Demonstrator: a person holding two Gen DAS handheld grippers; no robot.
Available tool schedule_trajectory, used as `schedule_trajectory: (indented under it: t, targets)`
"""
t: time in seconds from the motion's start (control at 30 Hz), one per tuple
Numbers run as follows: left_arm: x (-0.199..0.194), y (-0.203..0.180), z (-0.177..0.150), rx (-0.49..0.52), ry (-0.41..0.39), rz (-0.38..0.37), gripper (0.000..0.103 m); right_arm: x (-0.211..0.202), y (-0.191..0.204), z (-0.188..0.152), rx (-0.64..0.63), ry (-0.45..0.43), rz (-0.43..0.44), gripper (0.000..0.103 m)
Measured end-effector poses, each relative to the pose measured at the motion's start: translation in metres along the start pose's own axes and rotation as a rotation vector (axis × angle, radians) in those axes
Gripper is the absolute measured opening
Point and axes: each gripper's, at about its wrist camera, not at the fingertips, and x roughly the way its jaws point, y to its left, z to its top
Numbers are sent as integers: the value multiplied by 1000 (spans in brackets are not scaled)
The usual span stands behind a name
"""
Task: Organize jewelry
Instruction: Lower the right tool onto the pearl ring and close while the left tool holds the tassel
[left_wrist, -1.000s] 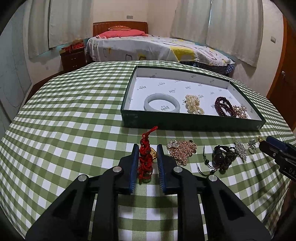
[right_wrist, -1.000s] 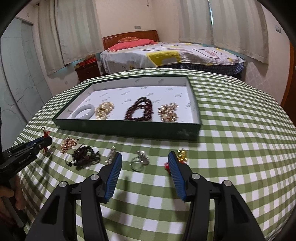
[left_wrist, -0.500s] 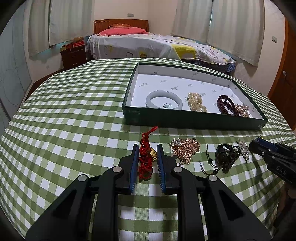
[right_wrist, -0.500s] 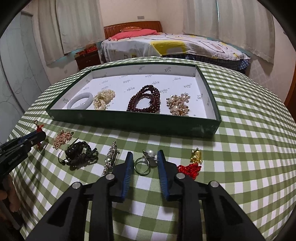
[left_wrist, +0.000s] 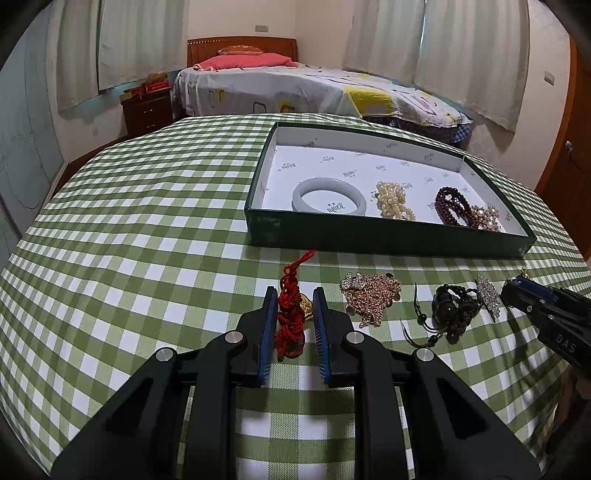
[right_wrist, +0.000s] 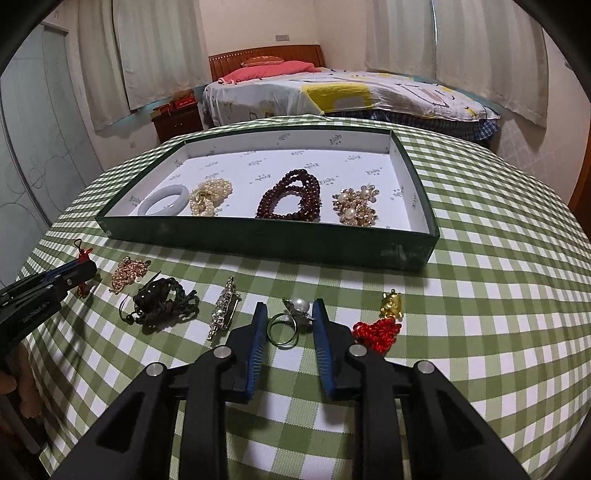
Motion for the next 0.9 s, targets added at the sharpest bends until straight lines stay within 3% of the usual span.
schedule_trajectory:
  t: [0.13, 0.17, 0.2, 0.9]
  targets:
    - [0, 0, 0, 0, 1, 0, 19, -2, 0, -1, 0, -7, 3, 26]
    - [0, 0, 0, 0, 1, 0, 19, -2, -1, -1, 0, -8, 2, 24]
    - [0, 0, 0, 0, 1, -1, 19, -2, -1, 0, 0, -8, 3, 15]
    - [-1, -2, -2, 7, -3, -1, 19, -2, -5, 3, 25, -7, 26, 17]
